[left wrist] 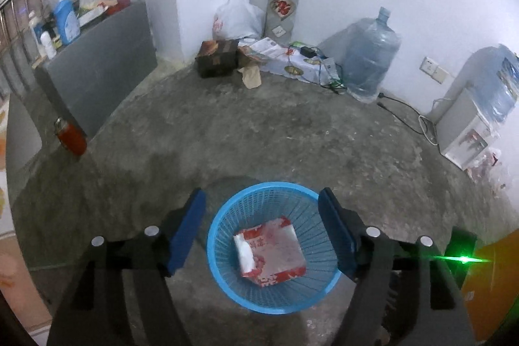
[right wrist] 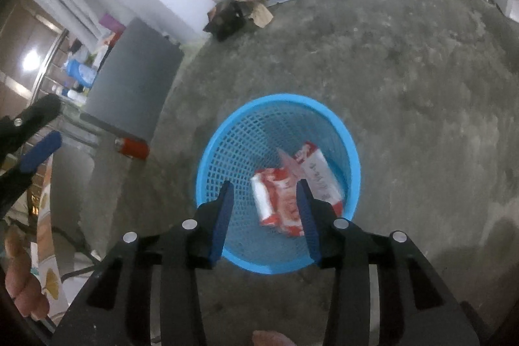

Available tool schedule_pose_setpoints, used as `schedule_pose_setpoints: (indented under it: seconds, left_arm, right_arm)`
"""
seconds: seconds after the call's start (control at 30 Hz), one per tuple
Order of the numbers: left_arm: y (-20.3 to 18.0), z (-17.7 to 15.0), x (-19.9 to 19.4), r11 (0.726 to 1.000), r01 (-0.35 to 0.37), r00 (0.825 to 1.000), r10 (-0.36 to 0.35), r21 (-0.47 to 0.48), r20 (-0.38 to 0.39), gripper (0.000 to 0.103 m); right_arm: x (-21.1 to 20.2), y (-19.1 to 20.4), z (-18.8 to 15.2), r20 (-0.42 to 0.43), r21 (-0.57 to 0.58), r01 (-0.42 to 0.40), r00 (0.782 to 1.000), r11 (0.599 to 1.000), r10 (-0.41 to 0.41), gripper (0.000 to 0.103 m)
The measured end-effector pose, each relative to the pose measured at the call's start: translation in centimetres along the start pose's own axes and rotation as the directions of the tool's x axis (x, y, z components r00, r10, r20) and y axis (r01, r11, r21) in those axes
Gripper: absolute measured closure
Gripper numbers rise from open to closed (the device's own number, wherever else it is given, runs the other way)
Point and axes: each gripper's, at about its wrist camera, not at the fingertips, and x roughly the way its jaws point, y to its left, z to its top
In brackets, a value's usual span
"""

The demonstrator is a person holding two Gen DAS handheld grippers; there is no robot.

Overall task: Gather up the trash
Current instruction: 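Lift the left gripper away from the basket back toward the table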

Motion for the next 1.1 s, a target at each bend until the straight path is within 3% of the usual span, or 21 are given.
schedule_pose_setpoints:
  seconds: [0.3,0.4,0.53,0.6,0.73,0.9,1.03,1.1]
  left_arm:
    - [-0.2,0.8,-7.6,0.999,0.033,0.995,-0.033,0.007,0.094,0.032]
    - [0.1,0.7,-12.3,1.000,0.026,0.986,-0.028,0.013,0.167,0.032]
    - [0.8,-0.2,-18.3,0.999,0.054,0.975,-0.052,-0.001,0.214,0.032]
    - [1.4,-1.8,-22.0,0.995,0.095,0.966,-0.086,-0.028,0.244,0.022]
    - [2.5,-6.0,-27.1,0.987,0.155,0.960,-0.139,-0.049,0.242,0.009]
    - [5.3,-12.9,-32.2,0.981,0.179,0.964,-0.160,-0.072,0.210,0.005]
    - [9.0,-18.2,-35.4,0.986,0.128,0.971,-0.102,-0.109,0.216,0.005]
    - [11.3,-21.0,-37.4,0.987,0.082,0.972,-0.048,-0.141,0.229,0.006]
  right_arm:
    - [-5.3,2.0,-0.5,0.105,-0.028,0.001,0.994,1.000,0.002,0.052]
    - [-8.1,4.1,-1.0,0.151,-0.088,0.043,0.988,0.995,-0.029,0.042]
    - [-11.5,7.6,-2.1,0.214,-0.183,0.088,0.976,0.979,-0.048,0.018]
    - [-13.4,9.9,-3.1,0.254,-0.237,0.116,0.966,0.965,-0.054,0.008]
    - [-16.1,13.3,-5.8,0.358,-0.326,0.216,0.929,0.920,-0.091,0.008]
    - [-16.3,16.6,-9.4,0.375,-0.463,0.300,0.919,0.834,-0.122,0.008]
    - [-17.4,19.2,-12.0,0.413,-0.571,0.323,0.907,0.755,-0.076,0.008]
    - [-18.7,20.5,-13.0,0.433,-0.618,0.308,0.901,0.724,-0.014,0.008]
